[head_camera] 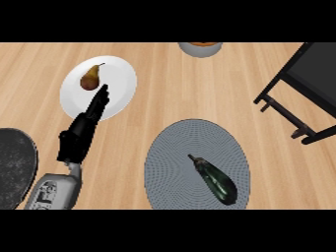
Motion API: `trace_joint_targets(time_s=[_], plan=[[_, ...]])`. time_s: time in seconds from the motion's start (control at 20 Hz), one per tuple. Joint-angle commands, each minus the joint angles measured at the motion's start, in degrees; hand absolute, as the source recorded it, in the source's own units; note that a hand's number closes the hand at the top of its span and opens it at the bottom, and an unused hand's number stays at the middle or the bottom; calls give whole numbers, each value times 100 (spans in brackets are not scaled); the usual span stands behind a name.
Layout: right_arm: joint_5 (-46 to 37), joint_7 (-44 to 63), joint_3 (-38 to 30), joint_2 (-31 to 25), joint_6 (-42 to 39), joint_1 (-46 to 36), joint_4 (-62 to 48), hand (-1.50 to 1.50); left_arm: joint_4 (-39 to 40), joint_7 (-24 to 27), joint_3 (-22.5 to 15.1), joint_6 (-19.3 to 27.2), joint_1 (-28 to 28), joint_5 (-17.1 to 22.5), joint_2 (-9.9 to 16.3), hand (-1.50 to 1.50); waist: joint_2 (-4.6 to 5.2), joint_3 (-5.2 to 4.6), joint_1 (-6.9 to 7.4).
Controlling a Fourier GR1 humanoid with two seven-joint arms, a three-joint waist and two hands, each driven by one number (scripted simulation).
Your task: Pick the lemon from the placemat and place it in the tiered shelf
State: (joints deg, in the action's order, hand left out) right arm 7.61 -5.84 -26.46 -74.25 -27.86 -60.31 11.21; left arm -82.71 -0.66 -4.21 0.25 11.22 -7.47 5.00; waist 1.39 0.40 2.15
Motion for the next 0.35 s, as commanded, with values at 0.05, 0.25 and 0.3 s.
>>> trace_joint_targets(time_s=[0.05,0.25,0.3], plan=[[-115,-545,26,-428,-604,604,-166,-150,38,-74,47,-7,50,36,-1,0,34,35,-92],[-144,-690,17,-542,-855,826,-313,-150,-106,6,-20,31,-45,25,-76,0,31,48,-2],[-143,-735,17,-606,-1036,862,-308,-150,41,39,18,1,-54,57,-67,0,45,43,-45]])
